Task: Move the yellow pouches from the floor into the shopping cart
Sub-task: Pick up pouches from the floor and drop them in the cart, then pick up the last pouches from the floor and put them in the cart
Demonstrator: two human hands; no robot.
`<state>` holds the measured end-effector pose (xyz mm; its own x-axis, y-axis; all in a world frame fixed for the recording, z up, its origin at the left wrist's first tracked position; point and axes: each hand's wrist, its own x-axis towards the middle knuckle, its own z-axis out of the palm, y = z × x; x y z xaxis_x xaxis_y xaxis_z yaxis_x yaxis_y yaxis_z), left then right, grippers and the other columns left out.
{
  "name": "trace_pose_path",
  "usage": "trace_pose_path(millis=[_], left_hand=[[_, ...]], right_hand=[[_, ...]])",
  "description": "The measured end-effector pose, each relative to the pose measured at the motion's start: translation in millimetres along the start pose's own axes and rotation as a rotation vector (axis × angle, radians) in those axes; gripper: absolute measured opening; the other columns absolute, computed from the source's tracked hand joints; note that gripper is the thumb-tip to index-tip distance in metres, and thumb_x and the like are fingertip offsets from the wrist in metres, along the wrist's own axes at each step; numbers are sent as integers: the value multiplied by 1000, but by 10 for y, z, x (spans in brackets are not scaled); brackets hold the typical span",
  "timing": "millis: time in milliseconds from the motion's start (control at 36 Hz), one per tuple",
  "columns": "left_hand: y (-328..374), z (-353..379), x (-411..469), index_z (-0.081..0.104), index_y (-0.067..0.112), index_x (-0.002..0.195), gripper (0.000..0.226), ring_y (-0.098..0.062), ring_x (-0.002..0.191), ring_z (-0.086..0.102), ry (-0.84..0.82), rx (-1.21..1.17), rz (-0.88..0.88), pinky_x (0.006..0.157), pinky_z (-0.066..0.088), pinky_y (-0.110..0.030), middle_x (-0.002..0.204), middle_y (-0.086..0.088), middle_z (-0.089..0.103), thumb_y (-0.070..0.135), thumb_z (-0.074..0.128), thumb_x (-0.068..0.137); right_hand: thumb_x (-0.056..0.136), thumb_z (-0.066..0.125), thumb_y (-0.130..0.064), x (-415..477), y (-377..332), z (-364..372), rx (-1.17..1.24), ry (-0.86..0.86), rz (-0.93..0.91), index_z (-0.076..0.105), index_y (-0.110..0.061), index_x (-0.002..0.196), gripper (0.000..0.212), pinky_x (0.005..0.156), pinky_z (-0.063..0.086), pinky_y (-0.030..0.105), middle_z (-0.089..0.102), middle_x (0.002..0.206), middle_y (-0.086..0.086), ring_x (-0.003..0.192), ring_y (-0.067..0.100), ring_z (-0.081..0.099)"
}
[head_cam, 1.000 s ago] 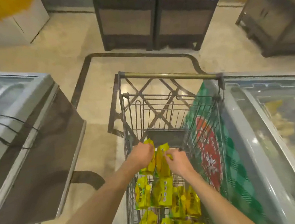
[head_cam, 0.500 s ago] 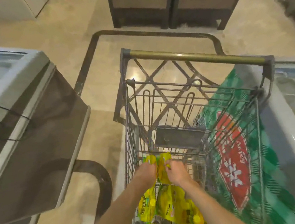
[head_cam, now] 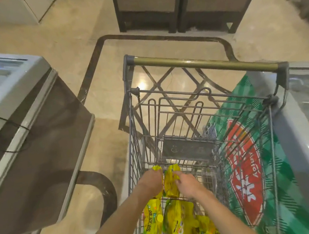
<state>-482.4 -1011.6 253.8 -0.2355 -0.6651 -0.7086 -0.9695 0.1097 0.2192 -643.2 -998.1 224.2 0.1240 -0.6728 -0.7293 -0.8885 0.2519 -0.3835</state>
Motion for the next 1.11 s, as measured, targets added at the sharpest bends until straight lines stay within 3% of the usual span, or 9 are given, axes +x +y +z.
trace_pose_path(millis=[111,194,333,444,556,694,778,944,1111], left_hand=[[3,-483,-324,45,15,139,42,-33,118,57,121,-90,73,97,50,-44,130,-17,57,15,41,98],[41,-814,-655,49,19,133,37,-29,116,58,172,-100,139,95,51,-42,128,-12,58,23,45,97],[68,-1252,-1276,52,26,131,39,-24,112,62,278,-113,188,93,53,-41,127,-5,63,31,48,92],[85,-1471,-1799,53,27,128,35,-23,110,62,375,-82,201,91,53,-41,124,-3,64,38,44,96],[79,-1567,-2206,47,30,133,51,-25,115,59,419,-37,220,95,50,-42,128,-4,62,57,35,92],[117,-1623,-2468,45,30,137,47,-21,112,61,473,17,281,94,50,-38,132,-1,61,53,37,97],[191,-1599,-2575,41,30,141,49,-19,113,61,464,59,328,95,50,-38,134,-1,60,54,36,98],[502,-1574,-2700,37,29,145,52,-16,117,59,449,160,530,100,48,-37,135,1,59,54,34,100],[939,-1388,-2776,35,31,146,53,-17,117,58,391,276,769,103,47,-40,136,2,58,57,30,99]], right_hand=[[97,38,-26,-362,-131,-446,4,83,-80,35,-21,143,46,87,49,35,60,125,13,103,29,62],[99,38,-25,-715,-252,-806,1,148,-173,41,-22,137,39,72,48,30,67,112,11,78,18,62],[100,37,-32,-1383,-499,-1205,-25,269,-296,45,-24,133,35,93,47,36,64,121,2,108,17,60],[101,34,-37,-1829,-681,-1403,-38,334,-350,44,-22,135,39,93,43,30,61,125,3,112,18,58],[101,34,-39,-2214,-817,-1471,-64,397,-385,45,-22,134,39,93,46,33,64,121,6,107,18,60],[100,35,-38,-2656,-846,-1440,-39,460,-400,46,-26,133,37,95,47,34,63,121,1,108,16,59],[99,36,-38,-2976,-818,-1363,33,508,-368,46,-27,134,38,89,47,34,66,115,3,104,22,62],[99,40,-30,-3533,-660,-1083,109,617,-251,49,-22,130,34,74,43,20,64,113,-1,98,14,62],[98,39,-32,-4136,-399,-628,166,713,-25,53,-20,123,32,94,44,34,62,123,2,109,18,58]])
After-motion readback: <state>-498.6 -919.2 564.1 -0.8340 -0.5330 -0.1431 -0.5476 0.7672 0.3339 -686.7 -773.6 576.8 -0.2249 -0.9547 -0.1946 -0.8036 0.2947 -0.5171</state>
